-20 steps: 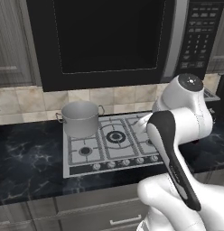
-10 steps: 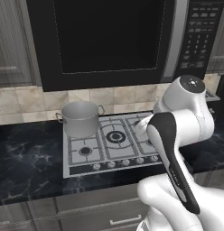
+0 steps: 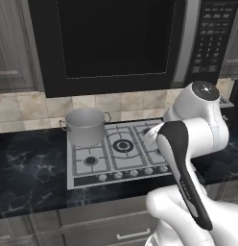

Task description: Turn on the burner for the pot on the stove. Wait thirty seconds for the pot to heat up. Then add the eggplant to the pot.

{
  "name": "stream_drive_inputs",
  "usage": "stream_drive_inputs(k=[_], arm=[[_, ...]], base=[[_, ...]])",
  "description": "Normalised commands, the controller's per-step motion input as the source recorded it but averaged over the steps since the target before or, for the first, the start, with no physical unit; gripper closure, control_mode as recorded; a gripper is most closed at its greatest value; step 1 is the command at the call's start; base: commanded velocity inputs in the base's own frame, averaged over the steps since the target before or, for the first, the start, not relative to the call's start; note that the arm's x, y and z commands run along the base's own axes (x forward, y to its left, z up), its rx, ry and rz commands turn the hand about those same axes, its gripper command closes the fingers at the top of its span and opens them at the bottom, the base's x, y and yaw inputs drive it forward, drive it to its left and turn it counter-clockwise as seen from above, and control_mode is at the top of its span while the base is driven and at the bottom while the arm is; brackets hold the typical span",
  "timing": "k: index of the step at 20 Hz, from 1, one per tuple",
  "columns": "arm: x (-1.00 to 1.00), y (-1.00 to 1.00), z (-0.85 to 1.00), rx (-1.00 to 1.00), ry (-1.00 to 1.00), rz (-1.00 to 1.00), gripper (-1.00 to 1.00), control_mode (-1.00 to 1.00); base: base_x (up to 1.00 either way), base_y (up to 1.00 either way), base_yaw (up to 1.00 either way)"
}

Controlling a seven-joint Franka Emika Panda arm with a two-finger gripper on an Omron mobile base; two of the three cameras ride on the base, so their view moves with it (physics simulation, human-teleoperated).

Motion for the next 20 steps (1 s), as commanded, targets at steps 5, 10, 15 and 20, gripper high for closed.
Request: stream_drive_inputs(k=[5,10,15,20], arm=[[0.0,0.0,0.0,0.0,0.0,0.0,1.0,-1.0],[0.0,0.0,0.0,0.0,0.0,0.0,1.0,-1.0],[0.0,0.0,0.0,0.0,0.0,0.0,1.0,-1.0],[0.0,0.0,0.0,0.0,0.0,0.0,1.0,-1.0]], base=[[0.0,0.0,0.0],[0.0,0.0,0.0],[0.0,0.0,0.0],[0.0,0.0,0.0]])
